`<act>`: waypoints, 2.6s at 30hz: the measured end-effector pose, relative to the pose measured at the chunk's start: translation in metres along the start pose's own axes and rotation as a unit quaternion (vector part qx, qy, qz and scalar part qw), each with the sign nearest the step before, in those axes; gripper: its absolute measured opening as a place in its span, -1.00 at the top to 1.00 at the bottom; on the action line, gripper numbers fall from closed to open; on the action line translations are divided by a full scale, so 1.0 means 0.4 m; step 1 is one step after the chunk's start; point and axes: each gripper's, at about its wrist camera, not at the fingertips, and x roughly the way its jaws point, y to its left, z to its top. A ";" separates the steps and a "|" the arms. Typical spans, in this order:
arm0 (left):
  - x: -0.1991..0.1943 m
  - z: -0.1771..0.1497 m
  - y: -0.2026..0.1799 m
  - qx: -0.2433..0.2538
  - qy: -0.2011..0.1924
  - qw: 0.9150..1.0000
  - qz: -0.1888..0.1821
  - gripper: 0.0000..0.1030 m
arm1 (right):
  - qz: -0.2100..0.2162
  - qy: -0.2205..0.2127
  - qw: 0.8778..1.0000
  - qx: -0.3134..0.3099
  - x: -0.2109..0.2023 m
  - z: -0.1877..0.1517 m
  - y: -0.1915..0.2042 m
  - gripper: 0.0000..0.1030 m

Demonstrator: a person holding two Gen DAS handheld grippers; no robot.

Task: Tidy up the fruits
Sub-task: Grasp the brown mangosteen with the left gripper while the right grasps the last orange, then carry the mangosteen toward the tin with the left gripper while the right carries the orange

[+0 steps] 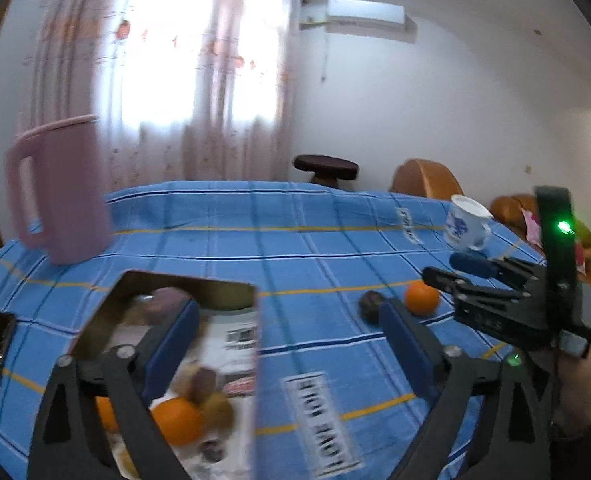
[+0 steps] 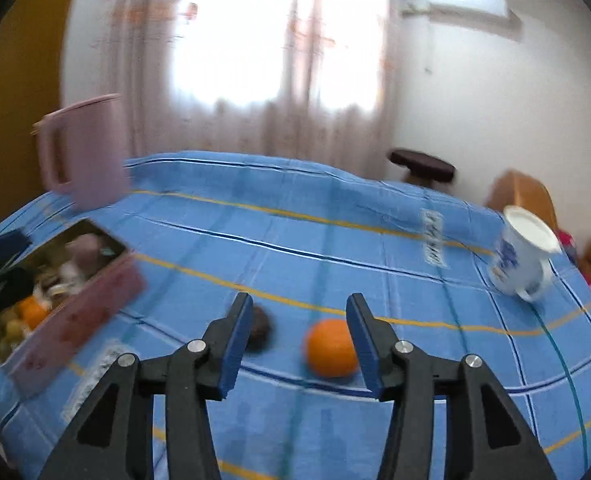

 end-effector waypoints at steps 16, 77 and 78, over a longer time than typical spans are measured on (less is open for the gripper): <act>0.180 0.010 -0.091 0.024 0.074 0.997 0.008 -0.87 | -0.009 0.111 0.993 0.034 0.170 -0.022 -0.081 -0.02; 0.280 0.029 -0.167 0.013 0.082 0.995 -0.049 0.22 | 0.031 -0.060 0.994 0.088 0.005 -0.034 -0.144 0.10; 0.276 0.028 -0.167 0.013 0.078 0.996 -0.048 0.22 | 0.029 -0.065 0.994 0.087 0.001 -0.035 -0.143 0.10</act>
